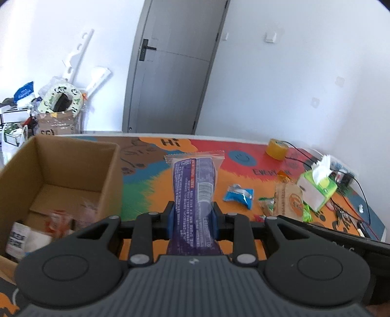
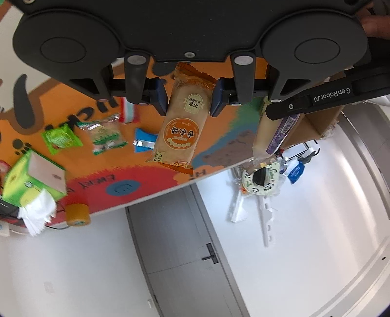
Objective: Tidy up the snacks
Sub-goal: 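Carry both held packs over the cardboard box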
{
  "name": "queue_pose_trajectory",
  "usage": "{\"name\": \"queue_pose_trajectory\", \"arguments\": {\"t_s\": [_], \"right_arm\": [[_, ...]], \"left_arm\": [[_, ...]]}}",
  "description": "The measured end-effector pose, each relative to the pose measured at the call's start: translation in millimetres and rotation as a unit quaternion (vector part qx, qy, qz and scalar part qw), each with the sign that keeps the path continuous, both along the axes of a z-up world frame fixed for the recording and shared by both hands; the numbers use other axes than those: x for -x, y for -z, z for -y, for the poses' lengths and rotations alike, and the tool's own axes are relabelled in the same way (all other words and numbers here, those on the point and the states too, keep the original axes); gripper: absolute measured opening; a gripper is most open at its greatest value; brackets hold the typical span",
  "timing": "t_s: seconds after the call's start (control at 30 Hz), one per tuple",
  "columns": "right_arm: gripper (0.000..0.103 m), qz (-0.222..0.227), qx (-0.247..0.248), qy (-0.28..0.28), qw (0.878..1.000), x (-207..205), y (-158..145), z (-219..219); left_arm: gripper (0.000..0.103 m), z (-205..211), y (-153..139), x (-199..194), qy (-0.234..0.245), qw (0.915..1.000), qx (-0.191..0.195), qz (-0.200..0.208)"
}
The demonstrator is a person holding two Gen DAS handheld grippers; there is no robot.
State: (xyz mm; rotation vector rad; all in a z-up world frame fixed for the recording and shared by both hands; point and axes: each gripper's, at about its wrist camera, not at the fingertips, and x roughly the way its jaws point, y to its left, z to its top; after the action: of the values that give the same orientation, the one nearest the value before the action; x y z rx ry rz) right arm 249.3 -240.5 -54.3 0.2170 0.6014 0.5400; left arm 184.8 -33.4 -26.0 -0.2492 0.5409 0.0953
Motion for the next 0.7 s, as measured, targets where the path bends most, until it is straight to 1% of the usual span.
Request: {"name": "queue_pose_trajectory", "arguments": {"t_s": [0.3, 0.7], "right_arm": [[0.039, 0.023, -0.016, -0.036, 0.999, 2, -12, -31], [0.039, 0.032, -0.024, -0.080, 0.996, 2, -22, -76]], "left_arm": [[0.028, -28, -12, 12, -0.028, 0.9995, -0.007, 0.012], [0.028, -73, -22, 29, -0.080, 0.9965, -0.012, 0.019]]}}
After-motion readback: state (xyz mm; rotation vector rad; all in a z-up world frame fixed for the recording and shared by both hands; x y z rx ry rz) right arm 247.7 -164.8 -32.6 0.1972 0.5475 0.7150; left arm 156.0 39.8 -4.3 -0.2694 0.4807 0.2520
